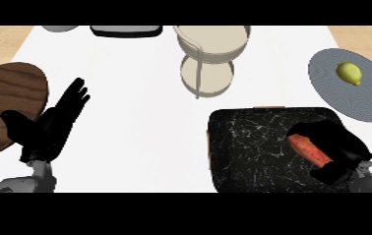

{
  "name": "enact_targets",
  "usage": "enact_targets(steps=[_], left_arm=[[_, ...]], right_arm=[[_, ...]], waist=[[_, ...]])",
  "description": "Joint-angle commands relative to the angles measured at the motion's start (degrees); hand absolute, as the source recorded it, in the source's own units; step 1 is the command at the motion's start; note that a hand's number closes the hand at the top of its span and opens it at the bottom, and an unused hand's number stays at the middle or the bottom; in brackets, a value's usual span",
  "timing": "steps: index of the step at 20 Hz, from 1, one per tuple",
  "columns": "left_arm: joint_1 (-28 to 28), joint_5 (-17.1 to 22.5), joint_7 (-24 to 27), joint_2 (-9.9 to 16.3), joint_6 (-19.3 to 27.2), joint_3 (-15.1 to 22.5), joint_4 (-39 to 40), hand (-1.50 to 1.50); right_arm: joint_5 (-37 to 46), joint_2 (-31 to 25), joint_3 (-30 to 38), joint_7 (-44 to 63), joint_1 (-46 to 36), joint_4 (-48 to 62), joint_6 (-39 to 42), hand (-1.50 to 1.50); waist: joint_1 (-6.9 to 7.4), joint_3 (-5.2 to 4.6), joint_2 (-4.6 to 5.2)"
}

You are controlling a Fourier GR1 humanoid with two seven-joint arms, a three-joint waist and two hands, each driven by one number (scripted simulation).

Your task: Pick the sweet potato from the tray and place it in the tiered basket

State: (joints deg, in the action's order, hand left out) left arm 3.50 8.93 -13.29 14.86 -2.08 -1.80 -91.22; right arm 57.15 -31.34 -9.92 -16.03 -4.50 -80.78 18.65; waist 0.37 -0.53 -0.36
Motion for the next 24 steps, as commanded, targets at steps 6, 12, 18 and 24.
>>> enact_targets(steps=[6,12,18,24], left_arm=[[-0.1,-2.0,0.9,-1.6,0.1,-0.5,0.3,0.00],[2.4,-1.7,0.7,-1.7,-0.8,0.4,1.6,0.00],[1.5,-0.7,-0.7,-1.8,-1.2,-0.1,0.8,0.00],[1.0,-2.0,0.0,-1.6,-0.2,-0.4,0.4,0.00]], right_arm=[[8.0,0.8,-2.9,-4.7,1.8,1.4,-6.7,1.50],[3.5,-5.1,12.6,-3.9,-17.6,27.4,-6.4,1.50],[1.3,-3.3,18.6,-9.6,-23.9,36.6,-23.1,1.50],[-16.1,-1.1,29.4,-20.3,-29.5,34.6,-18.1,1.50]], waist=[[-0.28,0.54,0.33],[2.54,0.72,1.41],[1.47,0.73,0.89],[0.19,0.70,0.40]])
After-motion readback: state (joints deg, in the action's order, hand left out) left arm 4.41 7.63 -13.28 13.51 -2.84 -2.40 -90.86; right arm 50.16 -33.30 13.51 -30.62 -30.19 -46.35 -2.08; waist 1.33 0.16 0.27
